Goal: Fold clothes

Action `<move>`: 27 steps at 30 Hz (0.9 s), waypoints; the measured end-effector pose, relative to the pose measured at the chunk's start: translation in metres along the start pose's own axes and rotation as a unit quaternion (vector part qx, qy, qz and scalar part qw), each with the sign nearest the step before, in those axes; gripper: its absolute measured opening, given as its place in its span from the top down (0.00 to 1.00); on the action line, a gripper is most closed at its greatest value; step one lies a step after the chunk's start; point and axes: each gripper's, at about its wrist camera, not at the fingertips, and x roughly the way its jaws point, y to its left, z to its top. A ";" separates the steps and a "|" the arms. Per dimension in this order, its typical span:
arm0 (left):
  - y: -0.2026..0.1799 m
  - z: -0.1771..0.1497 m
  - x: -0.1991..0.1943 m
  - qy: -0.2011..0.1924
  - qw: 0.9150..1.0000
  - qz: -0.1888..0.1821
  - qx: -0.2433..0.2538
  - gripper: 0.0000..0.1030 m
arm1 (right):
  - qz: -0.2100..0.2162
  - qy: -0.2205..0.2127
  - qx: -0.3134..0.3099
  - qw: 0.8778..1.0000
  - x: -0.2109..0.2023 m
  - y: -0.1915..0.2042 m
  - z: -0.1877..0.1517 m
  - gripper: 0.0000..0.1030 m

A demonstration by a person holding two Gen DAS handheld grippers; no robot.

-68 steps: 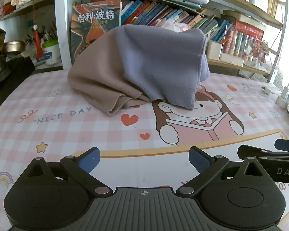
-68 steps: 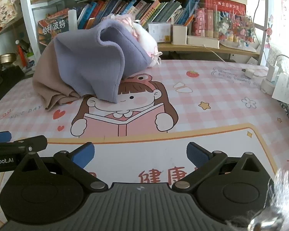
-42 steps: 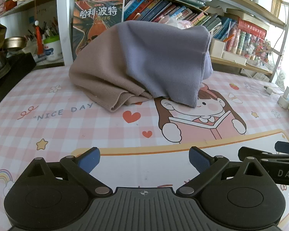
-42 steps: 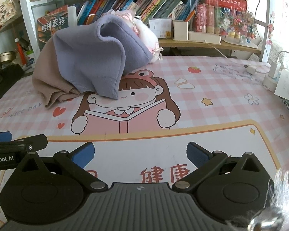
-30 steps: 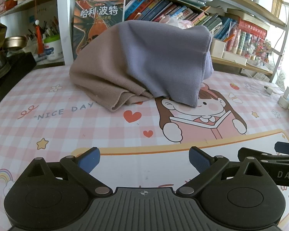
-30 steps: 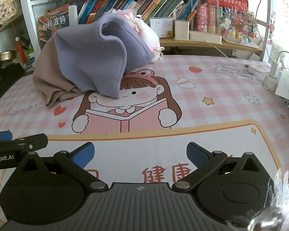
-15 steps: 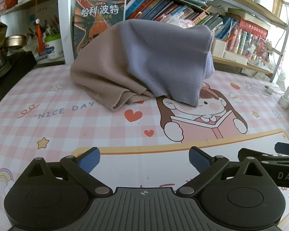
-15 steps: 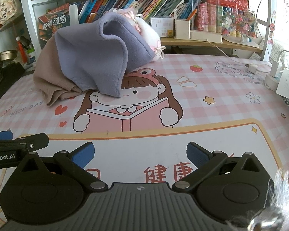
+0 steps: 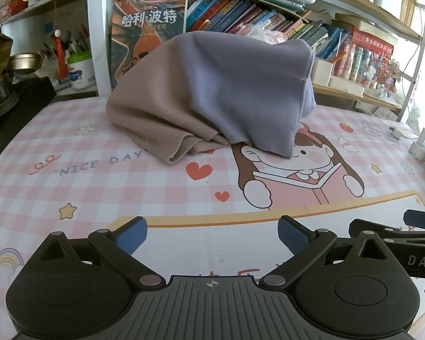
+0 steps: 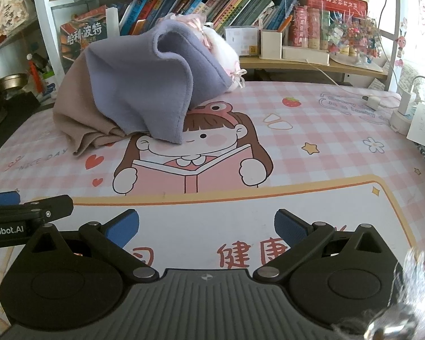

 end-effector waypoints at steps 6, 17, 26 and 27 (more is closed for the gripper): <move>0.000 0.000 0.000 0.001 1.000 0.000 -0.001 0.03 | 0.001 0.001 0.000 1.000 -0.001 0.001 0.000 0.00; 0.002 0.000 0.001 0.004 1.000 0.002 -0.003 0.03 | 0.001 0.004 0.000 1.000 0.001 0.002 0.000 0.00; 0.002 0.000 0.003 0.006 1.000 0.002 -0.003 0.03 | 0.000 0.006 0.002 1.000 0.004 0.002 0.000 0.00; 0.003 0.000 0.003 0.006 1.000 0.003 -0.003 0.03 | -0.001 0.007 0.003 1.000 0.004 0.002 0.000 0.00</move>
